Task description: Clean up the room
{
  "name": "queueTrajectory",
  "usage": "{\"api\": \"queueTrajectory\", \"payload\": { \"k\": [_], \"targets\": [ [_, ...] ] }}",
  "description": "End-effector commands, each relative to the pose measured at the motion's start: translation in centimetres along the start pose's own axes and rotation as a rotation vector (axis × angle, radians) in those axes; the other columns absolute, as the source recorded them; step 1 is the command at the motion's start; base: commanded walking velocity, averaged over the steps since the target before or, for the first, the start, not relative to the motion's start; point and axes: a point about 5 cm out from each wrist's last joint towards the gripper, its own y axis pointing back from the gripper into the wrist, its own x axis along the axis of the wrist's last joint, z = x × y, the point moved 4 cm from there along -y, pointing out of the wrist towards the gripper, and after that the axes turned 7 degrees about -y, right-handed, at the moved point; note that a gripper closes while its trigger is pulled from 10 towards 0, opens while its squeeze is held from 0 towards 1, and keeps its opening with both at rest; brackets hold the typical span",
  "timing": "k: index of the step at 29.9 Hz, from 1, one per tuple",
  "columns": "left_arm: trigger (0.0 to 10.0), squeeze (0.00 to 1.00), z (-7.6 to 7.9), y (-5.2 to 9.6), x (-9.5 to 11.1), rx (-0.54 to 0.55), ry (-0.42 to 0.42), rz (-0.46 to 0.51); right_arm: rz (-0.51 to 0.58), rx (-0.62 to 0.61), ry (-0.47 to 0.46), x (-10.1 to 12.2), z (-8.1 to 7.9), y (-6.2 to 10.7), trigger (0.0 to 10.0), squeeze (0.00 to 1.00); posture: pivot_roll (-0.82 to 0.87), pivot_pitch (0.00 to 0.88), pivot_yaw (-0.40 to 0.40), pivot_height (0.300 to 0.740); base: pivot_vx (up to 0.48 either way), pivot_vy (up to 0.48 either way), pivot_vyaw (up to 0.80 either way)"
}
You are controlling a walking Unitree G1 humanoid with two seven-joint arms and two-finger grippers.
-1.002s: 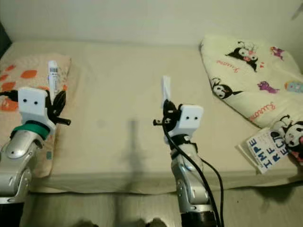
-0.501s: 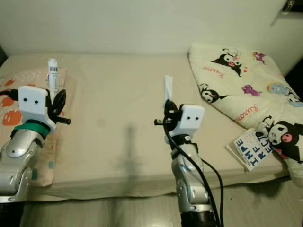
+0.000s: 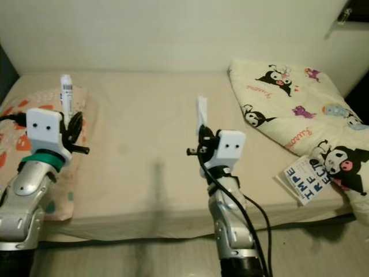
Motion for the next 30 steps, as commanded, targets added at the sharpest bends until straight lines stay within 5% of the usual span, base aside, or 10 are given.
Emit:
{"api": "queueTrajectory", "payload": {
  "k": [1, 17, 30],
  "targets": [
    [10.0, 0.00, -0.20, 0.25, -0.78, 0.010, -0.006, -0.024, -0.008, 0.013, 0.002, -0.35, -0.43, -0.04, 10.0, 0.00, 0.09, 0.060, -0.005, 0.740, 0.000, 0.352, 0.00],
    [10.0, 0.00, -0.42, 0.20, -1.08, 0.021, -0.017, -0.033, -0.016, 0.015, 0.006, -0.65, -0.42, -0.08, 10.0, 0.00, 0.10, 0.058, -0.004, 0.740, 0.000, 0.347, 0.00],
    [10.0, 0.00, -0.24, 0.15, -1.20, 0.002, -0.060, -0.031, -0.017, 0.016, 0.007, -0.74, -0.43, -0.03, 10.0, 0.00, 0.09, 0.058, 0.000, 0.740, 0.000, -0.074, 0.00]
  ]
}}
